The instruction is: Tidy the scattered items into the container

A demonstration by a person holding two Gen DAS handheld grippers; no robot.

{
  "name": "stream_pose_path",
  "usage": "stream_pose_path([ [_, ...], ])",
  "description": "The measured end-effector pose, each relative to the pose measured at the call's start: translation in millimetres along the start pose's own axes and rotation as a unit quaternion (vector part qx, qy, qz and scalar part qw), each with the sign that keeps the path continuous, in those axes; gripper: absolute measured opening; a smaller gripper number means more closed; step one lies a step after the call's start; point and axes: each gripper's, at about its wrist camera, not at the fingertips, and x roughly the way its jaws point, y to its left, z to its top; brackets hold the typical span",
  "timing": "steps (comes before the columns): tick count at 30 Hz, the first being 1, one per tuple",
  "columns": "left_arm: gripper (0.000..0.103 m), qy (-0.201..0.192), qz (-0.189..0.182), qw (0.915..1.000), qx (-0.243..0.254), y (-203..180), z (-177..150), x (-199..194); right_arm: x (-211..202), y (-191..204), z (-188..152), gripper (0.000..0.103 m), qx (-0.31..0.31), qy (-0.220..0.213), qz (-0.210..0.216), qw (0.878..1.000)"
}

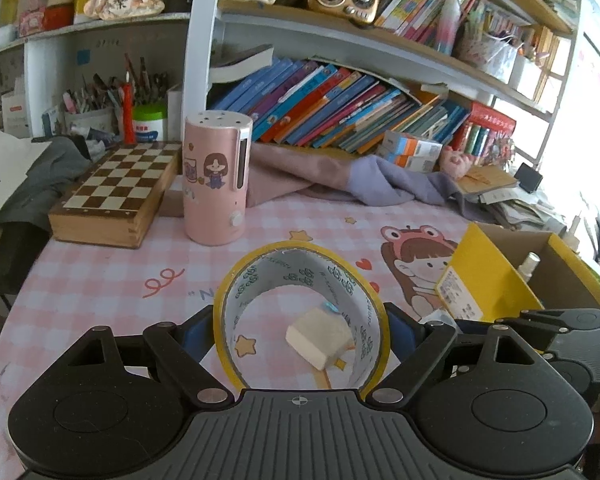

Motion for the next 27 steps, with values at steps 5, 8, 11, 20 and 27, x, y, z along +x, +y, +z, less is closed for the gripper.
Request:
stream_pose_path([
  [5,0.087,-0.011,-0.003,0.9999,-0.001,-3.3,-9.2,-21.5,-22.5,9.8,-9.9,0.028,-0.001,-0.010,-0.002,1.000],
  [8,0.087,-0.019,-0.004,0.9998,0.003,-5.9,-13.6,-35.5,-35.5,13.5,-14.8,0.028,0.005,-0.016,-0.003,1.000],
  [11,0.087,-0.028,-0.004,0.9996,0.008,-7.6,-18.2,-50.3,-48.1,18.3,-18.9,0.028,0.009,-0.023,-0.004,1.000],
  [20,0.087,-0.049,-0.010,0.9987,0.013,-13.4,-36.4,-92.9,-89.8,42.0,-40.9,0.028,0.003,-0.041,-0.004,0.999],
  [27,0.087,-0.052,-0.023,0.9982,0.020,-21.8,-54.9,-119.2,-117.6,51.1,-59.1,0.028,0.014,-0.047,-0.010,0.999],
])
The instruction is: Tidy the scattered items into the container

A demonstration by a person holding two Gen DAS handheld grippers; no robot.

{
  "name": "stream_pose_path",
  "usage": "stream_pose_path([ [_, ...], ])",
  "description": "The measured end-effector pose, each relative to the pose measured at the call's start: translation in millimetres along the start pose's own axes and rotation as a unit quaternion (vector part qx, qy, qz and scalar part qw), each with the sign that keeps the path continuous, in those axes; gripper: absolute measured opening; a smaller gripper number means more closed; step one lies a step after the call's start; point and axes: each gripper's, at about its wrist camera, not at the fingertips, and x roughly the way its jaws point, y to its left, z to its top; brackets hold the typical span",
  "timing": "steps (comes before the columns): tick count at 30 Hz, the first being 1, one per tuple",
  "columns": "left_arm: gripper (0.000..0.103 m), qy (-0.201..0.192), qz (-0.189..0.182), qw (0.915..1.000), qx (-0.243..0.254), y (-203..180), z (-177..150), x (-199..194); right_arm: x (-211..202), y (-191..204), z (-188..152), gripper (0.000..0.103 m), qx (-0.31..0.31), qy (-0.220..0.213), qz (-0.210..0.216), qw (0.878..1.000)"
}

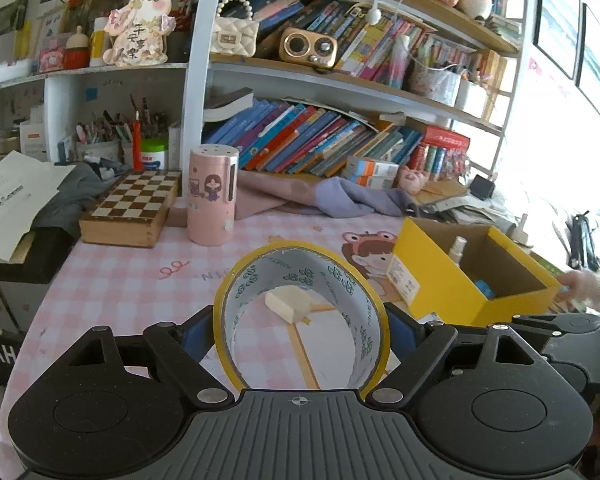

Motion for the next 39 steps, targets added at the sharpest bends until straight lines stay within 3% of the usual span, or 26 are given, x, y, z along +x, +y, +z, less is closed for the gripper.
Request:
stream_pose_path([
  [13,0.087,0.025,-0.037,0.9989,0.015,-19.6,-31.5,-24.7,-36.9,5.3,-31.4,0.028,0.013,0.015,-0.018,1.000],
  [18,0.087,0.054,-0.062,0.9965,0.015,-28.2,-41.2,-19.2,-44.1,-3.1,-41.4,0.028,0.035,0.031,-0.035,0.998],
  [30,0.087,0.070,-0.108,0.9910,0.036,-55.3,-46.7,-8.2,-60.4,-24.9,-61.7,0.028,0.063,0.053,-0.071,0.994],
  [39,0.087,0.092,-0.157,0.9812,0.063,-88.9,-46.6,12.5,-78.1,-52.4,-78.7,0.028,0.098,0.067,-0.115,0.986],
])
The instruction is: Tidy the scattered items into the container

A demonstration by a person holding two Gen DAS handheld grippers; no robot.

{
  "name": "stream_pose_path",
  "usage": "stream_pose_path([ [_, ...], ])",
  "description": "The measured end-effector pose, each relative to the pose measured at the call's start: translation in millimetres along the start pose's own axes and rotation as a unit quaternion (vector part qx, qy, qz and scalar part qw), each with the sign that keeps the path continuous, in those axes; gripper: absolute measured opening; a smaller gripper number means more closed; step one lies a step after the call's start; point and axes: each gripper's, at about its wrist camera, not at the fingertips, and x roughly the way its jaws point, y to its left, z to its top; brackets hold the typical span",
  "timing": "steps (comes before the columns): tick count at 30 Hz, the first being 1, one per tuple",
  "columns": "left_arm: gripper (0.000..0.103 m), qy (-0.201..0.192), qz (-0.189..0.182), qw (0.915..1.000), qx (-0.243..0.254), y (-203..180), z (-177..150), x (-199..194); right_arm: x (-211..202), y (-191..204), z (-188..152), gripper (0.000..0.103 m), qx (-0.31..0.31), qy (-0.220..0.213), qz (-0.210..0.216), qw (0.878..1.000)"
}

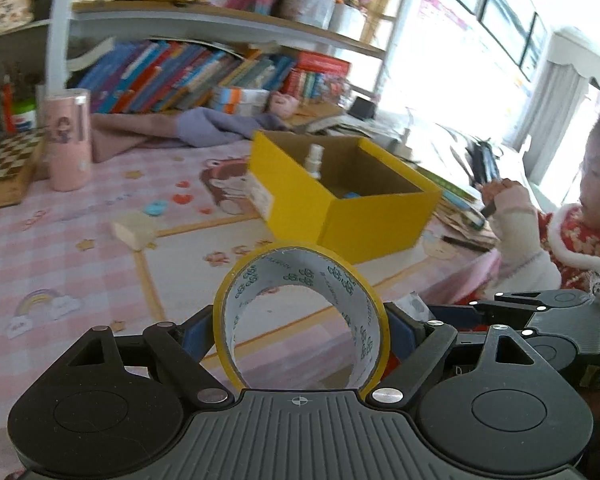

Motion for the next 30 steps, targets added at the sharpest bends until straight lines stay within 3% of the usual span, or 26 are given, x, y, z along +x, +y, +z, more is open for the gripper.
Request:
stream_pose_path([
  [8,0.087,0.020,-0.041,0.9985,0.030,-25.1,5.5,25.6,-1.8,-30.7,-8.9,0.028,0.031,0.012,-0.031,0.999],
  [18,0.087,0.028,-0.052,0.9973,0.043,-37.3,18.3,51.4,11.8,-52.0,0.2,0.028,0.038,0.018,-0.036,0.998],
  [30,0.087,-0.011,-0.051,0.9955,0.079,-55.7,46.4,73.5,27.1,-80.3,29.5,0.028,0.028,-0.012,-0.033,0.999],
])
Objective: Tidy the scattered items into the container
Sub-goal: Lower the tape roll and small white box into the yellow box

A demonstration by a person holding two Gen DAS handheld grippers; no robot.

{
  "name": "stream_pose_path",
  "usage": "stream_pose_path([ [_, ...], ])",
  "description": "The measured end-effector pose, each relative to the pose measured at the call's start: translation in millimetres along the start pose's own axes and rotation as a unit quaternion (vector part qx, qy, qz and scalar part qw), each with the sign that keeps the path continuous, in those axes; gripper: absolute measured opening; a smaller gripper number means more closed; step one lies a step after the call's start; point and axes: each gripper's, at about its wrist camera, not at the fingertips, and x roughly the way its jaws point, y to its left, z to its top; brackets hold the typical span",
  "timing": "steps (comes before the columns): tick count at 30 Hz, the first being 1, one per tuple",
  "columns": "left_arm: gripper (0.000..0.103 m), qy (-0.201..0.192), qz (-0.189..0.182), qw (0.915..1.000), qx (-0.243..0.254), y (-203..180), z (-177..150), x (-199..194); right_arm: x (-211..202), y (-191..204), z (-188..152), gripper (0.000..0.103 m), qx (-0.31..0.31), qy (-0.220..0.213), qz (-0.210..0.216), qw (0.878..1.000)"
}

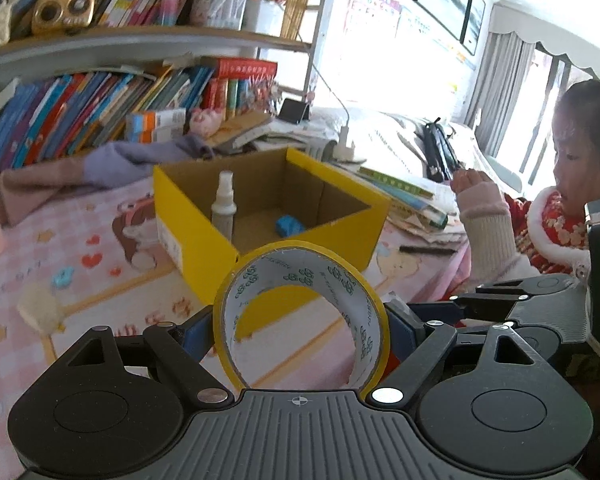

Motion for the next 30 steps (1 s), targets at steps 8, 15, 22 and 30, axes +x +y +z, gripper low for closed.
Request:
stream_pose_path([
  [8,0.087,-0.037,0.015,0.9991,0.016,-0.5,36.3,18.5,9.5,-25.3,51.0,0.028,0.001,-0.050,0.009,0.999],
  [15,0.087,-0.062,0.042,0.9968,0.029,-4.0,67.2,38.9,27.5,-47.5,100.6,0.028,-0.015,-0.091,0.025,0.995],
  [22,0.087,-0.062,0.077,0.9946,0.029,-1.8,88.3,67.8,66.6,-64.0,133.9,0.028,-0.027,-0.088,0.043,0.995],
  [30,0.087,-0.010,0.096,0.9951,0.020,3.9,90.7,106.4,122.9,-78.0,150.2,0.028,-0.023,-0.037,0.066,0.997],
])
